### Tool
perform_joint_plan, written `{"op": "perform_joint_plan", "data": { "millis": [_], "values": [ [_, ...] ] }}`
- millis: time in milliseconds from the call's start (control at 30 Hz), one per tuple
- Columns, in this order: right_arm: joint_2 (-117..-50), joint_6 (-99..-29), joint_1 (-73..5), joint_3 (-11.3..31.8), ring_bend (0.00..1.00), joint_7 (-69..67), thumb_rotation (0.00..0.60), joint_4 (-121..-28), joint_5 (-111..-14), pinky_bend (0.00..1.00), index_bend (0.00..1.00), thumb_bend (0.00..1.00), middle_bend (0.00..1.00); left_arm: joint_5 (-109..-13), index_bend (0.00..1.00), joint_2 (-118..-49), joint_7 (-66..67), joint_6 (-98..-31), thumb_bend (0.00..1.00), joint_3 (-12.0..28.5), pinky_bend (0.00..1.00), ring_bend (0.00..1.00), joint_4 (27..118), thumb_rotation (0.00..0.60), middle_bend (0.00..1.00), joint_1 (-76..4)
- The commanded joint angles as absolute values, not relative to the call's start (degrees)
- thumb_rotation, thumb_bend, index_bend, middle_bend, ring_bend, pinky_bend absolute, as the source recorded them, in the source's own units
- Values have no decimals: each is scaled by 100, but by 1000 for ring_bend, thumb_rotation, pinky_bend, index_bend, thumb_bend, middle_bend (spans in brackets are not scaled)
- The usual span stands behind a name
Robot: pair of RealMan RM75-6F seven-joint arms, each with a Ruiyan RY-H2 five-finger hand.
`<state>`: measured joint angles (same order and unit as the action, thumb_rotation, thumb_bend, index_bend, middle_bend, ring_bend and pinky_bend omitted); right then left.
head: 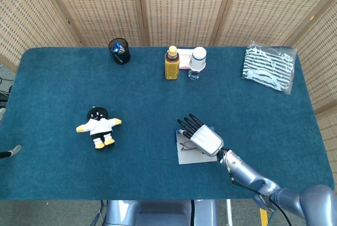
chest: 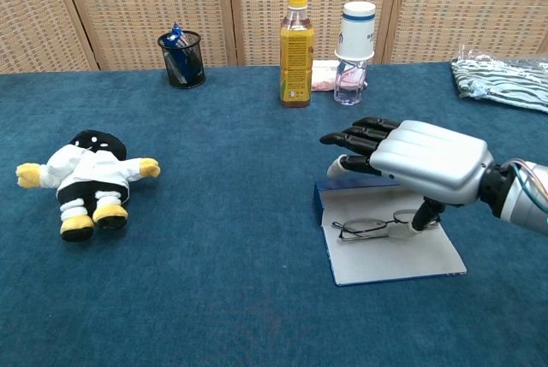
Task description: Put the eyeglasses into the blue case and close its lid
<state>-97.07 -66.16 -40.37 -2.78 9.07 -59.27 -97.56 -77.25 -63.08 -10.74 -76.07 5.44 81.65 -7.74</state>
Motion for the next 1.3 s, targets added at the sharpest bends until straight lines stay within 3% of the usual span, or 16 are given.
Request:
{"op": "perform_joint_plan", "data": {
  "millis": [33,733,1033,1300],
  "values": [
    [-9774,-6514,-4065,-171,0,871,600,-5832,-9631,33,209,29,0,-7720,0,-6311,-1074,-7604,0,546,0,0,8162,600,0,-775],
    [-9939,-6060,-4132,325,0,1059,600,-5734,-8943,33,209,53,0,-7688,0,-6306,-1056,-7582,0,552,0,0,8166,600,0,-779],
    [-9612,-6299,-3981,196,0,1202,600,-6301,-9076,33,13,28,0,-7704,0,-6305,-1066,-7596,0,548,0,0,8159,600,0,-774],
    [-9101,-6718,-3670,-155,0,1394,600,-7309,-9423,33,35,28,0,-7761,0,-6282,-1098,-7668,0,534,0,0,8192,600,0,-745]
  ]
}}
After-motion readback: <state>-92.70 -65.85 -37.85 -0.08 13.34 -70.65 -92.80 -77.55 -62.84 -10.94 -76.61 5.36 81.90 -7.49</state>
